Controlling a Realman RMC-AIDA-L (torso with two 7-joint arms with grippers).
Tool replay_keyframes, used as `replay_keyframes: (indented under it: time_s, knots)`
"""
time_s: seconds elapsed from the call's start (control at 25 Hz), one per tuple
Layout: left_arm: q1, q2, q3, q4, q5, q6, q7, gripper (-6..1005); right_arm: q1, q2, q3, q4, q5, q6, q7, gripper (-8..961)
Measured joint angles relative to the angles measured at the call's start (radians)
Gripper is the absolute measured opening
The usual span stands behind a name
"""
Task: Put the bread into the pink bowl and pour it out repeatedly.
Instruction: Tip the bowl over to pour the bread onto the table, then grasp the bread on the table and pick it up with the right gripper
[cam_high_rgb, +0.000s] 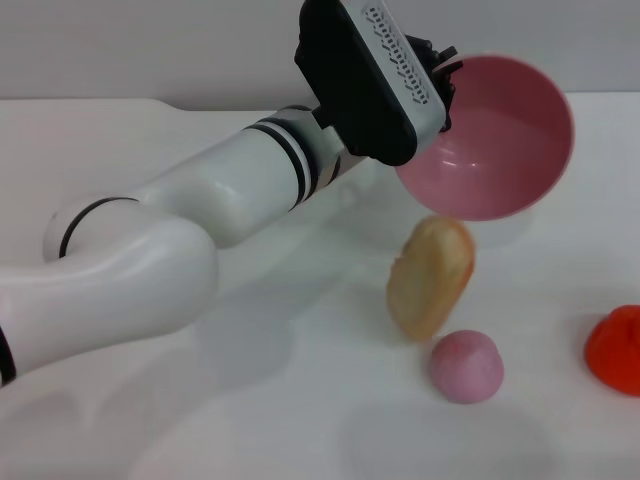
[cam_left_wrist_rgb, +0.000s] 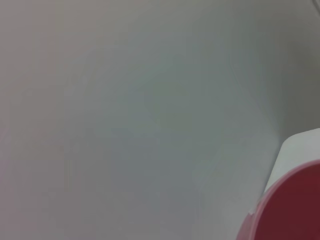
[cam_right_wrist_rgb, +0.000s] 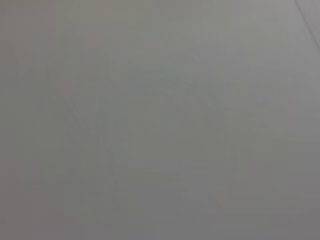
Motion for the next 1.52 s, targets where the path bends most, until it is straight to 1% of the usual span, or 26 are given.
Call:
replay_keyframes:
  time_s: [0.32, 0.92, 1.08, 1.12, 1.24, 1.36, 1.4, 1.44, 1.48, 1.52]
  knots:
    - [0.0, -0.001, 0.029, -0.003, 0.001, -0.028, 0.022, 43, 0.017, 0.001, -0.007, -0.001, 0.001, 0.004, 0.004, 650]
    - [-0.004, 0.0, 0.017, -0.01, 0.002, -0.061, 0.022, 43, 0.059, 0.0, -0.022, 0.053, -0.004, 0.001, 0.004, 652]
    - [-0.037, 0.003, -0.09, -0.026, -0.03, -0.03, -0.044, 43, 0.075, -0.001, -0.023, 0.077, -0.004, -0.004, 0.004, 652]
    - [-0.038, 0.004, -0.096, -0.026, -0.031, -0.024, -0.051, 43, 0.08, -0.002, -0.023, 0.084, -0.004, -0.005, 0.004, 652]
    - [-0.062, 0.006, -0.193, -0.033, -0.033, 0.069, -0.112, 43, 0.095, -0.002, -0.024, 0.11, -0.005, -0.006, 0.004, 653]
    - [-0.094, 0.008, -0.315, -0.041, -0.045, 0.223, -0.141, 43, 0.114, -0.004, -0.024, 0.142, -0.008, -0.01, 0.004, 653]
    - [-0.107, 0.01, -0.373, -0.043, -0.053, 0.295, -0.144, 43, 0.12, -0.004, -0.023, 0.149, -0.011, -0.016, 0.004, 653]
    - [-0.128, 0.013, -0.467, -0.047, -0.061, 0.41, -0.142, 43, 0.124, -0.004, -0.023, 0.153, -0.015, -0.023, 0.003, 653]
    - [-0.132, 0.013, -0.487, -0.049, -0.061, 0.442, -0.141, 43, 0.13, -0.004, -0.023, 0.157, -0.022, -0.033, 0.002, 653]
    - [-0.143, 0.014, -0.531, -0.052, -0.062, 0.498, -0.139, 43, 0.136, -0.004, -0.023, 0.16, -0.028, -0.046, 0.002, 653]
